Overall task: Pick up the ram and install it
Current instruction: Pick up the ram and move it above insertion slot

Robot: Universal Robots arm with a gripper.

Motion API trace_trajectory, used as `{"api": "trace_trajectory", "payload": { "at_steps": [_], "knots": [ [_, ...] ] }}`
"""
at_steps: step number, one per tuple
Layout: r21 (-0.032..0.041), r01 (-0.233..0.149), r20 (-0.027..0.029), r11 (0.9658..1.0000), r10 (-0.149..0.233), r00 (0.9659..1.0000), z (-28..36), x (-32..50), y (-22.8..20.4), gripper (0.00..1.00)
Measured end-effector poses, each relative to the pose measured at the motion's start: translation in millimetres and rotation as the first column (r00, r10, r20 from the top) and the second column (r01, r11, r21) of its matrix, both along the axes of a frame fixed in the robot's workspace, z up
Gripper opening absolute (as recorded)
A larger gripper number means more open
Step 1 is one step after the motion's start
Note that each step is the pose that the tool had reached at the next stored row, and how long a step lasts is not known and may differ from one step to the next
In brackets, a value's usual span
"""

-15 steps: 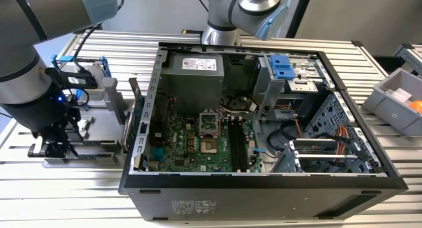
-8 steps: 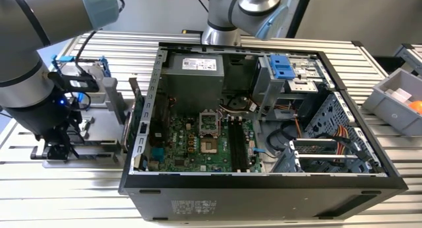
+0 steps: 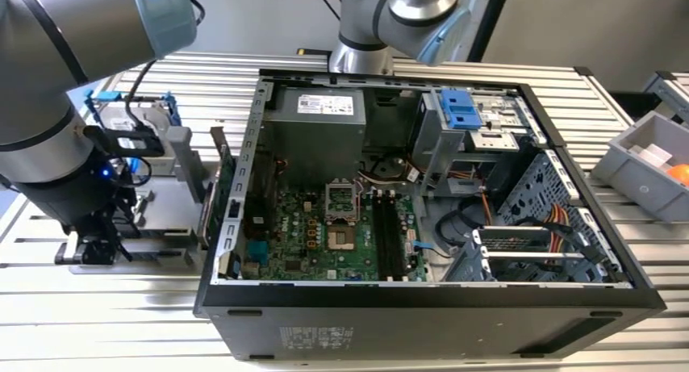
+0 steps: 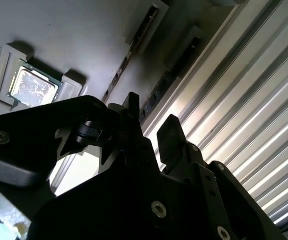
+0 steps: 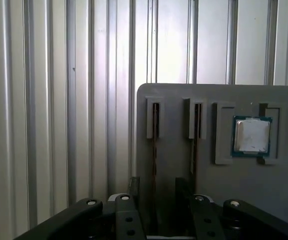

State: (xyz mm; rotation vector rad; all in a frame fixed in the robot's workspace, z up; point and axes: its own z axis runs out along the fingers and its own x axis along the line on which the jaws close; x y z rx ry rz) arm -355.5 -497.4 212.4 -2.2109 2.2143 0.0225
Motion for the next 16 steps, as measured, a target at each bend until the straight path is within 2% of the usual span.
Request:
{"api": "trace_trajectory", "payload": {
  "at_steps": [16],
  "knots": [
    [-0.0001, 0.000, 0.0000, 1.0000, 0.000, 1.0000, -17.8, 0.0, -0.1, 1.00]
  ]
}}
